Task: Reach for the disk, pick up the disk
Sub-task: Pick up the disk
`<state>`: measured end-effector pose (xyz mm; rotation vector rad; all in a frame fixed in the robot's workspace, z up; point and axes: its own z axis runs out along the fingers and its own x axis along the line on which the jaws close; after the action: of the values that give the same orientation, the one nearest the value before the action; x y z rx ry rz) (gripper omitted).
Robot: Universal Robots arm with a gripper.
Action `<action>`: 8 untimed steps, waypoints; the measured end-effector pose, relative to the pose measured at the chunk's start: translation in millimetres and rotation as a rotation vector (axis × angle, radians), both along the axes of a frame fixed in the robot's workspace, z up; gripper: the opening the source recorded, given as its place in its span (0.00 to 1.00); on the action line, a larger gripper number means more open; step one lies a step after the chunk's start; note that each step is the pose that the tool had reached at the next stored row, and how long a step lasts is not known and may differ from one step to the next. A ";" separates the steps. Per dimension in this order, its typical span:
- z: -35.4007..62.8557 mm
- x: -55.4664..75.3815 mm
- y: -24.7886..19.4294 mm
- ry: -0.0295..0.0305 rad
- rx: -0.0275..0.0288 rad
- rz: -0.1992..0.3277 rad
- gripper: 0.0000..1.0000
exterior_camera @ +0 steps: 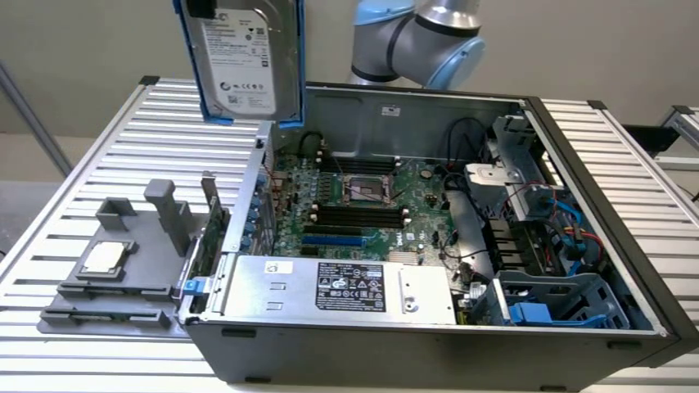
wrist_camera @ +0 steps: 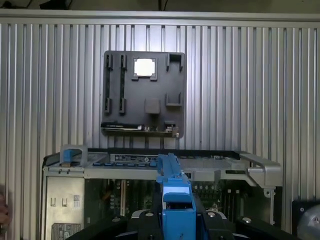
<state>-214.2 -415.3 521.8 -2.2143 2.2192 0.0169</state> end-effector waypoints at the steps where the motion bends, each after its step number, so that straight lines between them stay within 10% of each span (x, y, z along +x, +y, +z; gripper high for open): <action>1: 0.0 4.5 -1.0 0.0000 0.0019 0.000 0.33; 8: 0.0 36.5 -5.2 0.0000 0.0198 0.000 0.33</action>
<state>-177.7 -420.5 521.8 -2.2043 2.2092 0.0387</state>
